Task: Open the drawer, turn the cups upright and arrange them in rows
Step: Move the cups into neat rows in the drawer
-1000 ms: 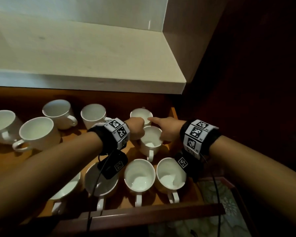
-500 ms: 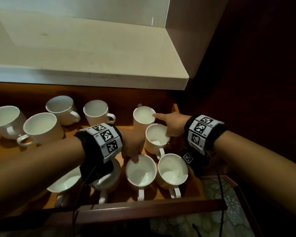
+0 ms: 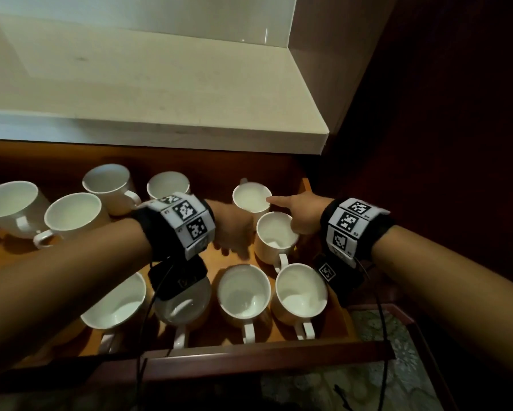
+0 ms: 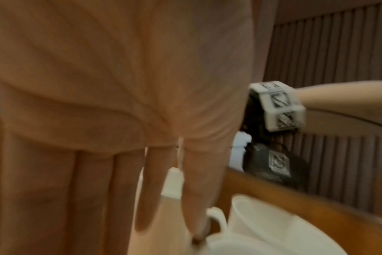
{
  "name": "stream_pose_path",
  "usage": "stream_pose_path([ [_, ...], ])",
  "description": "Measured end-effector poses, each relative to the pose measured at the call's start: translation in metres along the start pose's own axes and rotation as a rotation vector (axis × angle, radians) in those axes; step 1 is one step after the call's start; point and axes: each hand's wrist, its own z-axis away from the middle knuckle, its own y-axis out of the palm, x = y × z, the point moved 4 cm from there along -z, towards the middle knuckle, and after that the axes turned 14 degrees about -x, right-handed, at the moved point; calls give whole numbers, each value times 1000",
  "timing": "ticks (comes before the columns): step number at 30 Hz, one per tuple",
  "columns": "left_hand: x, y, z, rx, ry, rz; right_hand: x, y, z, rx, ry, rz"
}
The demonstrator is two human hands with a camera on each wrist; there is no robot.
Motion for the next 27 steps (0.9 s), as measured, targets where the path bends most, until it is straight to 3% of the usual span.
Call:
stream_pose_path([
  [4,-10,-17,-18,-142,-110,210,-2,-1,-2,-57,34,-51],
  [8,-23,-19,-34,-392,-82,-21,-9,-14,2,-232,-47,-31],
  [11,-21,-18,-43,-378,-96,-61,-19,-19,7,-313,-104,-39],
  [17,-22,-21,-53,-391,-53,7,-40,-1,6,-157,2,-21],
  [27,-28,-21,-55,-455,-93,69,-38,0,1,-251,-29,-51],
])
